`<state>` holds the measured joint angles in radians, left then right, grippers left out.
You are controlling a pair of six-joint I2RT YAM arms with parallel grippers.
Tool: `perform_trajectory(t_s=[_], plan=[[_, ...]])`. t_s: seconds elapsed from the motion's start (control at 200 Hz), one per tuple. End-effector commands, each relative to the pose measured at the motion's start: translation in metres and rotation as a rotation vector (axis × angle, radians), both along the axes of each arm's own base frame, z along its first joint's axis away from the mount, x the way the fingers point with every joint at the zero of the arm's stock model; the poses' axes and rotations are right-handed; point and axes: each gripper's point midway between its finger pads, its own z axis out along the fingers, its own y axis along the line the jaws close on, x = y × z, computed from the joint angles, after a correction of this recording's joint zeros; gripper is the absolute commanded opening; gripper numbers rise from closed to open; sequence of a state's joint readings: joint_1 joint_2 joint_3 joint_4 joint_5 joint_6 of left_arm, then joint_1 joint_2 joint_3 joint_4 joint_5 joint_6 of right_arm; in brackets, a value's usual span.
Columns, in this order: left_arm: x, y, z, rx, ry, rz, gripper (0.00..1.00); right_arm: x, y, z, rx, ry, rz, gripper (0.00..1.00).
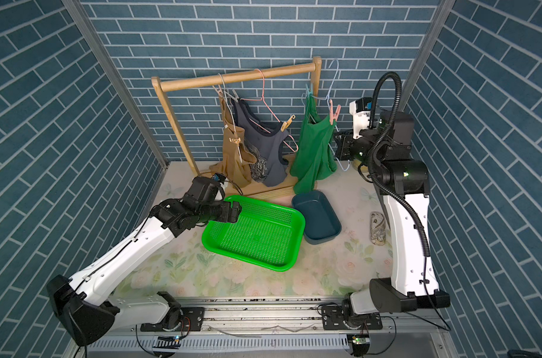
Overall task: Remove the clothespins securing tank tops to the hanger
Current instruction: Remove the clothespin from the hanger.
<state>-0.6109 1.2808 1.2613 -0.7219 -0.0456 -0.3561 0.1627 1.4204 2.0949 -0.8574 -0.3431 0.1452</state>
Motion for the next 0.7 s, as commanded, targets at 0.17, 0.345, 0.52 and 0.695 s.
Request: perform_trajectory(t_s=[0.17, 0.345, 0.52, 0.695], plan=[[0.005, -0.015, 0.043, -0.103, -0.039, 0.0, 0.96, -0.08, -0.002, 0.07, 0.116, -0.152, 0.052, 0.0], [0.009, -0.016, 0.059, -0.106, -0.044, 0.011, 0.96, -0.129, 0.005, 0.112, 0.188, -0.232, 0.152, 0.0], [0.009, -0.013, 0.077, -0.137, -0.054, 0.037, 0.96, -0.165, 0.014, 0.138, 0.265, -0.281, 0.249, 0.0], [0.011, 0.025, 0.094, -0.103, -0.058, 0.119, 0.96, -0.178, 0.027, 0.138, 0.322, -0.236, 0.362, 0.0]])
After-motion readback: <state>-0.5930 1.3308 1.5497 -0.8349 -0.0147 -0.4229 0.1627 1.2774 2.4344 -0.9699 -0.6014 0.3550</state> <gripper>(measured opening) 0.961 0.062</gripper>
